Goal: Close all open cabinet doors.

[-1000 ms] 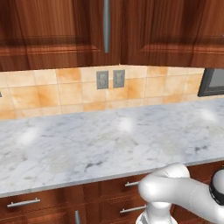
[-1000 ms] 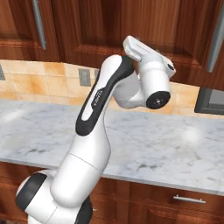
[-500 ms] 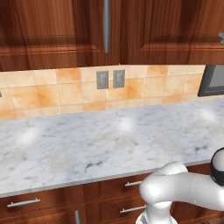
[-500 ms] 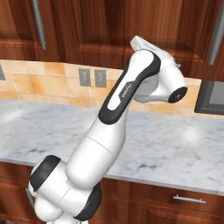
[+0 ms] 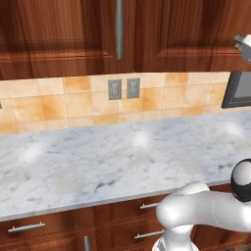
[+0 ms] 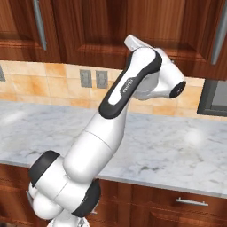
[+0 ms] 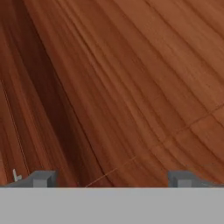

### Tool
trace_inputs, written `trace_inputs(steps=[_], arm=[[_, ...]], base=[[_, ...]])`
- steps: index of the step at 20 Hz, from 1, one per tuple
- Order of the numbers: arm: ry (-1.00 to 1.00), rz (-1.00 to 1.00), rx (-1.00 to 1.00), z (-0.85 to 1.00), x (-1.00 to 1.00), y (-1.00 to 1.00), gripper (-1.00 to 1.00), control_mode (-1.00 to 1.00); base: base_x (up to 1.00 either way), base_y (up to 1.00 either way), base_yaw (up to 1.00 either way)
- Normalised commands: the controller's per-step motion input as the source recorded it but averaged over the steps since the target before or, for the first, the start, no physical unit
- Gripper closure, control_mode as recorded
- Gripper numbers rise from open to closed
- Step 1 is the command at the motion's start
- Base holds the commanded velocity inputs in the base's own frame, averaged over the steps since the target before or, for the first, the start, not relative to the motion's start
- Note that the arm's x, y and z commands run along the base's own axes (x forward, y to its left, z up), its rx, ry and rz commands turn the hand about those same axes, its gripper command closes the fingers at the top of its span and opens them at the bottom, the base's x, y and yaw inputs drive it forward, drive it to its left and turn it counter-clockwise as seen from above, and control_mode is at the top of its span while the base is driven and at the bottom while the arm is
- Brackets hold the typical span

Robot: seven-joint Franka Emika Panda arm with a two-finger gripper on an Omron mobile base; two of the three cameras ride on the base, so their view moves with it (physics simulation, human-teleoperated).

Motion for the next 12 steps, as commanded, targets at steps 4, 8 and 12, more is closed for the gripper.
trace_inputs(steps=[4, 8, 12], arm=[[-0.01, 0.12, 0.00, 0.00, 0.47, 0.37, -1.00, -1.00], [-0.01, 0.11, 0.00, 0.00, 0.43, 0.30, -1.00, -1.00], [-0.03, 0.11, 0.00, 0.00, 0.42, 0.25, -1.00, -1.00]], base=[[0.00, 0.00, 0.00], [0.00, 0.00, 0.00], [0.00, 0.00, 0.00]])
